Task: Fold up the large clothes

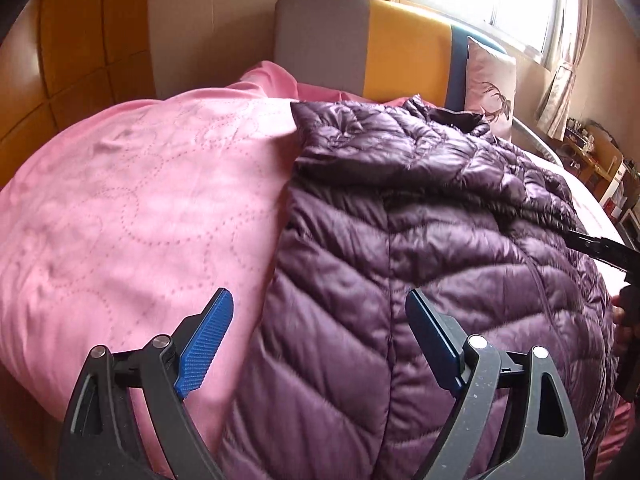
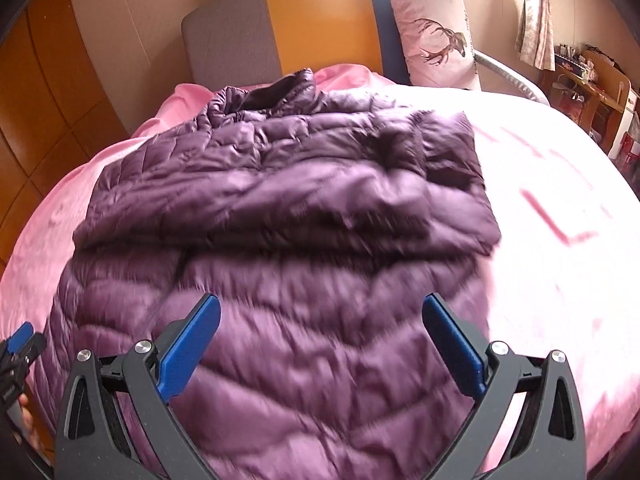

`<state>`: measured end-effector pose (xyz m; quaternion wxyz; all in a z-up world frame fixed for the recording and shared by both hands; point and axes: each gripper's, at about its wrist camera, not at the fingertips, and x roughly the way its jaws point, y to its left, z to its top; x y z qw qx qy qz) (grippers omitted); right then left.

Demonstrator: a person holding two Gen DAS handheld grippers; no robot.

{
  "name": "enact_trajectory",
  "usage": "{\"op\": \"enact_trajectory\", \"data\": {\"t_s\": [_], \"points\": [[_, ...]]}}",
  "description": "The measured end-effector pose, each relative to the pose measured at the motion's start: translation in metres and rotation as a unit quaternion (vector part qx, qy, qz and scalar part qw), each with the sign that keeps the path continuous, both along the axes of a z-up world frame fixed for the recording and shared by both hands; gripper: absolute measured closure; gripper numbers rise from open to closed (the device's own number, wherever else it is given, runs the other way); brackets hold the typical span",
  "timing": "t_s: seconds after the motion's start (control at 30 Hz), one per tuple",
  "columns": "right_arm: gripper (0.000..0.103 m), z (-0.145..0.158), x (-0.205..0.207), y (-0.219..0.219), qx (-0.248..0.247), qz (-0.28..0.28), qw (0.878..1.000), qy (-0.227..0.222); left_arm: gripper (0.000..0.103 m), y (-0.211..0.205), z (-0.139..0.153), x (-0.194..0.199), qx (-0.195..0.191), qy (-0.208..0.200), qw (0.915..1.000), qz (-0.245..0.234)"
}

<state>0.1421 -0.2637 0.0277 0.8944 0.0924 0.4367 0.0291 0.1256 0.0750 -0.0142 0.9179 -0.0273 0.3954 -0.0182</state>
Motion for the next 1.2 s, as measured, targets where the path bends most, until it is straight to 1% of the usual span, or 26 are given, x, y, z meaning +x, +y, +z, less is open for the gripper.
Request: {"op": "enact_trajectory", "data": {"t_s": [0.2, 0.33, 0.43, 0.57, 0.63, 0.73, 0.8, 0.83, 0.93, 1.0, 1.07, 1.1, 1.17, 1.2], "points": [[0.002, -0.007, -0.031, -0.024, 0.000, -0.023, 1.000, 0.009, 0.016, 0.005, -0.013, -0.012, 0.005, 0.017, 0.9998, 0.001], [0.002, -0.012, -0.050, -0.037, 0.005, -0.028, 0.999, 0.016, 0.016, 0.009, -0.022, -0.018, 0.001, 0.031, 0.9995, 0.000], [0.002, -0.018, -0.068, -0.044, 0.013, -0.025, 0.999, 0.029, 0.016, 0.013, -0.026, -0.026, -0.014, 0.037, 0.9992, -0.006], [0.002, -0.021, -0.097, -0.048, 0.029, -0.007, 0.999, 0.031, 0.017, 0.021, -0.025, -0.041, -0.034, 0.045, 0.9980, -0.027], [0.002, -0.023, -0.116, -0.049, 0.051, 0.006, 0.998, 0.044, 0.024, 0.028, -0.026, -0.052, -0.052, 0.050, 0.9967, -0.038], [0.002, -0.029, -0.143, -0.047, 0.080, 0.026, 0.994, 0.067, 0.024, 0.036, -0.031, -0.067, -0.072, 0.070, 0.9936, -0.052], [0.004, -0.035, -0.162, -0.048, 0.097, 0.032, 0.991, 0.084, 0.026, 0.042, -0.037, -0.076, -0.092, 0.088, 0.9901, -0.061], [0.008, -0.038, -0.170, -0.048, 0.107, 0.033, 0.990, 0.091, 0.028, 0.045, -0.040, -0.081, -0.103, 0.095, 0.9880, -0.065], [0.018, -0.050, -0.189, -0.050, 0.150, 0.033, 0.981, 0.119, 0.029, 0.052, -0.048, -0.090, -0.134, 0.116, 0.9814, -0.074], [0.024, -0.060, -0.199, -0.048, 0.159, 0.039, 0.977, 0.138, 0.029, 0.055, -0.053, -0.096, -0.153, 0.125, 0.9771, -0.078], [0.033, -0.069, -0.203, -0.046, 0.165, 0.042, 0.975, 0.145, 0.031, 0.057, -0.057, -0.099, -0.167, 0.134, 0.9735, -0.081], [0.037, -0.072, -0.202, -0.046, 0.175, 0.041, 0.973, 0.147, 0.036, 0.057, -0.059, -0.101, -0.174, 0.136, 0.9720, -0.081], [0.061, -0.071, -0.197, -0.041, 0.191, 0.054, 0.968, 0.153, 0.053, 0.057, -0.059, -0.100, -0.182, 0.141, 0.9690, -0.090], [0.067, -0.065, -0.196, -0.037, 0.191, 0.068, 0.967, 0.153, 0.074, 0.056, -0.055, -0.101, -0.193, 0.142, 0.9648, -0.107]]}}
